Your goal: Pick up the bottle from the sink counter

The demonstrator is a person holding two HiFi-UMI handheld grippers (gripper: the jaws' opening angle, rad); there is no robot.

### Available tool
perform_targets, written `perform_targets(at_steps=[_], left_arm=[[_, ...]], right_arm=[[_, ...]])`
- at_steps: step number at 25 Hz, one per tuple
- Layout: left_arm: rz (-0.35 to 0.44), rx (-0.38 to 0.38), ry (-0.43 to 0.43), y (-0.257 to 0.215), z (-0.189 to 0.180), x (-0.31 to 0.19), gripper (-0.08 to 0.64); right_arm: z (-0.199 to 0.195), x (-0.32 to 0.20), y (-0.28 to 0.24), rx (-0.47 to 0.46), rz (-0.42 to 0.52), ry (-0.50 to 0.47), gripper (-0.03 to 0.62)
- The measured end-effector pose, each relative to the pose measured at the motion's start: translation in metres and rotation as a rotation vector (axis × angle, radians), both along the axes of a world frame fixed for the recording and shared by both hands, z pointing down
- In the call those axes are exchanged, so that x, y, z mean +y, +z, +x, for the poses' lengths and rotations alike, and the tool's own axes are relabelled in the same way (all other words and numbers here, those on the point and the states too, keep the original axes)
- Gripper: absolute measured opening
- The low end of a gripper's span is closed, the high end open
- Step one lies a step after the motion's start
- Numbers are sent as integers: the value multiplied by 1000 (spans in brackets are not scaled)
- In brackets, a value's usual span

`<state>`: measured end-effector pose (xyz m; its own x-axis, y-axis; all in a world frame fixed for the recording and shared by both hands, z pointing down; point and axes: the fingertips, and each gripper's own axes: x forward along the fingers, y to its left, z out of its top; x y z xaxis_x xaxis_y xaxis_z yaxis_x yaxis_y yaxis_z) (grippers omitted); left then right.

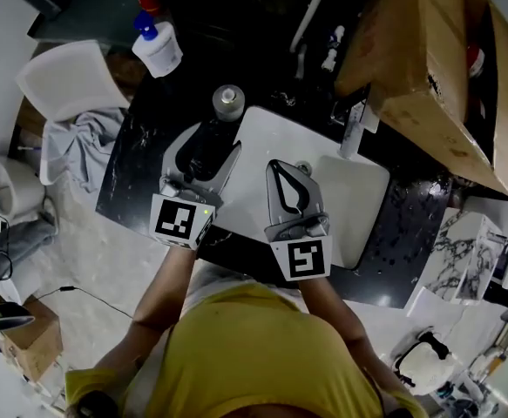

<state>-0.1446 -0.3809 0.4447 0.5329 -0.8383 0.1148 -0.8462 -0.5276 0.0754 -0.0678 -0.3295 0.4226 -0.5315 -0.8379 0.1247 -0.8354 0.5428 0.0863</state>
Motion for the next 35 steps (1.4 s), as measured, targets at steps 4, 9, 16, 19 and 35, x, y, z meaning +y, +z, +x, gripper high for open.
perform_targets(at_steps=[4, 9, 16, 19, 35], left_arm=[[-38, -16, -2, 22, -2, -21, 292], [-70, -52, 3, 50, 0, -45, 333], [-117, -127, 4, 85, 4, -71, 371], [-127, -149, 7, 92, 5, -81, 371], [-175, -174, 74, 102, 16, -97, 336]], right_arm=[[0, -9, 5, 14, 3, 22, 0], [6, -18, 20, 34, -31, 53, 0], [12, -26, 31, 32, -57, 85, 0], [12, -28, 35, 35, -67, 84, 0], [15, -30, 38, 32, -79, 93, 0]])
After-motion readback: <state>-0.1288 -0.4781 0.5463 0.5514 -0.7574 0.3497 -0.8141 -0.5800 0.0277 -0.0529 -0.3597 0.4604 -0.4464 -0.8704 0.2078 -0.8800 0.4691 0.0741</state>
